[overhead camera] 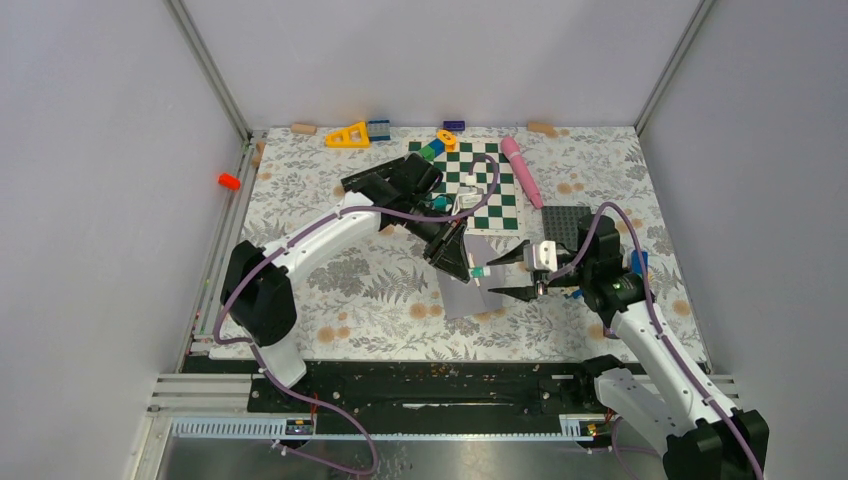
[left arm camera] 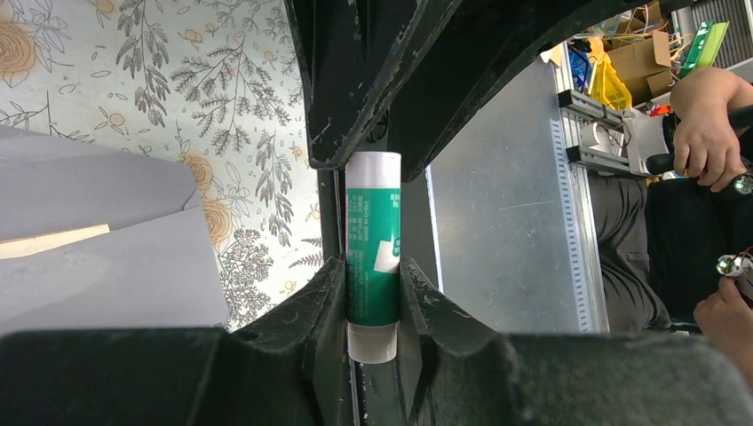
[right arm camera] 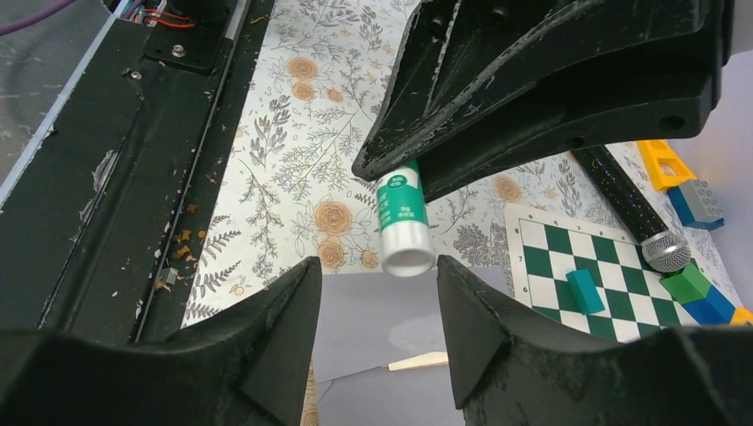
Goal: Place the letter into the envelope and seal it
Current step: Unscrew the solid glue.
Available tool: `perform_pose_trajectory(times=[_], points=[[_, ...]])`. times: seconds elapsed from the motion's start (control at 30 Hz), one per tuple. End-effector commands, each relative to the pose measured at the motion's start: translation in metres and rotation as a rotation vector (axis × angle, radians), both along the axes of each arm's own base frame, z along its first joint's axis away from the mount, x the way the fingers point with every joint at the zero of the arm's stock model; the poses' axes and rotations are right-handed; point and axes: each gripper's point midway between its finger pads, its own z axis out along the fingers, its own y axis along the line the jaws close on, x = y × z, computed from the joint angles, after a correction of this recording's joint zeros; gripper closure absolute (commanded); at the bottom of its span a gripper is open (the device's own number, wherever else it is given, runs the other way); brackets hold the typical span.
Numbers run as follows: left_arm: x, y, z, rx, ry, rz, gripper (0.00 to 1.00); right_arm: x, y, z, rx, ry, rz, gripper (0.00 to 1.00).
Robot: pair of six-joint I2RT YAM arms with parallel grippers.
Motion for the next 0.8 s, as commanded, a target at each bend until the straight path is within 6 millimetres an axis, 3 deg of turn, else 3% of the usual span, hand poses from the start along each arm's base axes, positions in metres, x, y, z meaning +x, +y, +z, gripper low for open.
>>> perform_pose_trajectory(times=[0.0, 0.43, 0.63, 0.77], points=[[-0.001, -0.001, 0.003, -0.035, -0.014, -0.013, 1.00, 0.000, 0.005, 0.007, 0.032, -0.007, 0.021, 0.44], [-0.001, -0.001, 0.007, -0.038, -0.038, -0.012, 1.00, -0.002, 0.010, 0.012, 0.070, 0.046, 0.057, 0.64], [0.004, -0.001, 0.011, -0.033, -0.082, 0.010, 1.00, -0.006, 0.011, 0.009, 0.072, 0.098, 0.070, 0.91], [0.014, 0.001, 0.016, -0.009, -0.165, 0.059, 1.00, -0.004, 0.011, 0.007, 0.067, 0.171, 0.058, 0.92]])
